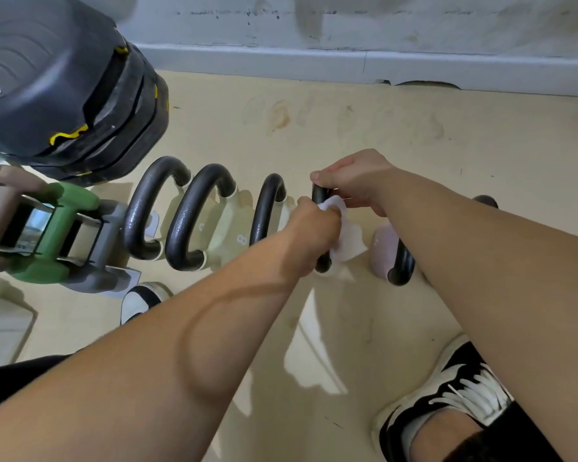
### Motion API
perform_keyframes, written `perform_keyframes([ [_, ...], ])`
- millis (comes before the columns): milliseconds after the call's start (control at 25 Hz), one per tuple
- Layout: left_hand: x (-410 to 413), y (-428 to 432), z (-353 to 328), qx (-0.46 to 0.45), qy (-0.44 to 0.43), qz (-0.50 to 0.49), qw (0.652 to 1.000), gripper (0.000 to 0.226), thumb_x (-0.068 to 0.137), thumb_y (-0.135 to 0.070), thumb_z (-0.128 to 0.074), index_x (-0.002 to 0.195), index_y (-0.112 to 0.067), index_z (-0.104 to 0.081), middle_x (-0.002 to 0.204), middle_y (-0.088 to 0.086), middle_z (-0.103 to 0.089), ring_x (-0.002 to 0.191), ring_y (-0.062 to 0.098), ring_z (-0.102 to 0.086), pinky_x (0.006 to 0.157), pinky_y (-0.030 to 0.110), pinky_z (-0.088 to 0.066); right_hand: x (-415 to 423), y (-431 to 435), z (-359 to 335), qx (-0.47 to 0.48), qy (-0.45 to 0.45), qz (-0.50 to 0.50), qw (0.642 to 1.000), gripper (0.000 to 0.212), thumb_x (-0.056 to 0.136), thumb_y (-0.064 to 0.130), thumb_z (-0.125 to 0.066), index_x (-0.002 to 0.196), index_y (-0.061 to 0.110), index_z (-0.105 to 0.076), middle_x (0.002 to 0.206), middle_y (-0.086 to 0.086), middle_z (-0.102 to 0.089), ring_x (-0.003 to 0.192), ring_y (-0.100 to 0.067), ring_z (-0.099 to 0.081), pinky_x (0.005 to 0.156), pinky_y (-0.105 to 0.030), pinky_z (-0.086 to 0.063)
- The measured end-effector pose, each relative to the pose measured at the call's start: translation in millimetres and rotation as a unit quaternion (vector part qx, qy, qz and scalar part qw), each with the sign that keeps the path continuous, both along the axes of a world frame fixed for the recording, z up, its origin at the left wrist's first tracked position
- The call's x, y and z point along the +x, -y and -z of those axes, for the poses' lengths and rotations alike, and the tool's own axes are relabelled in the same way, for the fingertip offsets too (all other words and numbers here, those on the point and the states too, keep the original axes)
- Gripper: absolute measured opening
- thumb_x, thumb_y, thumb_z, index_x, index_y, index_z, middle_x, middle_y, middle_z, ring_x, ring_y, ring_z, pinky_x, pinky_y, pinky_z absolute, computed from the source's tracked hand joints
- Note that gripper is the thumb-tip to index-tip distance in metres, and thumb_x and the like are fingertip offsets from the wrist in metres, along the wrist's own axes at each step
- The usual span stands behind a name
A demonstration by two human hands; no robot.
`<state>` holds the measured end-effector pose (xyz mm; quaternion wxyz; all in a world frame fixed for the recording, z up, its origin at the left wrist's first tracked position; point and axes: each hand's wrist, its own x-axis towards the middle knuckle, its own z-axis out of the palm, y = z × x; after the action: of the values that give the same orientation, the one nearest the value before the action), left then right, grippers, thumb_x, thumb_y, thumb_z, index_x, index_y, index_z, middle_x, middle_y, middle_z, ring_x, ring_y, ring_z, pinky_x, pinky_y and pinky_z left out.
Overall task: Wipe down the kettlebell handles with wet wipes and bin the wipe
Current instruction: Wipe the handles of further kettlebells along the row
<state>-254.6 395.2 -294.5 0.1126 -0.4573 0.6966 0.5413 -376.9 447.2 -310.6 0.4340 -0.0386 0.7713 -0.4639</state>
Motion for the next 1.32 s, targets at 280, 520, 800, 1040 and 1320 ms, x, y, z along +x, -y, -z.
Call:
perform_keyframes([
  [280, 82, -40, 43, -0.081, -0.157, 0.047, 0.983, 0.075, 0.102, -0.018, -0.053, 0.161, -0.040, -0.012, 0.157, -0.023, -0.037, 0.130, -0.021, -0.037, 0.107, 0.009, -0.031, 3, -3, -2, -0.012, 0.003, 0.000, 1.000, 0.031, 0.075, 0.033, -0.087, 0.098, 0.013, -0.079, 0.100, -0.003, -0.078, 0.093, -0.017, -0.074, 0.089, -0.037, -0.060],
  [520, 83, -30, 49, -0.108, -0.133, 0.072, 0.983, 0.070, 0.096, -0.023, -0.062, 0.150, -0.052, -0.028, 0.122, -0.021, -0.064, 0.116, 0.006, -0.062, 0.101, 0.034, -0.053, 8, -5, -5, -0.016, -0.010, 0.014, 1.000, 0.027, 0.078, 0.031, -0.085, 0.096, 0.012, -0.079, 0.102, -0.006, -0.078, 0.094, -0.019, -0.076, 0.088, -0.038, -0.061],
  [800, 17, -21, 0, -0.093, -0.039, 0.021, 0.995, 0.034, 0.106, -0.023, -0.045, 0.138, -0.012, -0.038, 0.101, -0.002, -0.054, 0.098, 0.027, -0.058, 0.080, 0.032, -0.043, 6, -4, -5, 0.000, 0.007, 0.008, 1.000, 0.028, 0.078, 0.033, -0.084, 0.097, 0.014, -0.079, 0.098, -0.002, -0.078, 0.093, -0.017, -0.074, 0.085, -0.037, -0.061],
  [1040, -65, 25, -6, -0.124, 0.143, 0.181, 0.965, 0.044, 0.094, -0.013, -0.055, 0.138, -0.004, -0.054, 0.128, 0.021, -0.066, 0.111, 0.037, -0.067, 0.095, 0.045, -0.056, 1, -9, -3, -0.016, 0.104, 0.115, 0.988, 0.019, 0.090, 0.017, -0.053, 0.094, 0.007, -0.067, 0.082, -0.008, -0.068, 0.067, -0.024, -0.064, 0.075, -0.035, -0.064],
  [1320, -77, 23, -9, -0.230, 0.183, 0.328, 0.898, 0.029, 0.098, -0.028, -0.054, 0.116, -0.008, -0.062, 0.129, 0.013, -0.066, 0.110, 0.033, -0.066, 0.084, 0.035, -0.050, 2, 8, -21, 0.045, -0.016, 0.152, 0.987, 0.004, 0.083, 0.012, -0.054, 0.082, 0.008, -0.053, 0.077, -0.009, -0.057, 0.068, -0.027, -0.054, 0.061, -0.028, -0.042],
])
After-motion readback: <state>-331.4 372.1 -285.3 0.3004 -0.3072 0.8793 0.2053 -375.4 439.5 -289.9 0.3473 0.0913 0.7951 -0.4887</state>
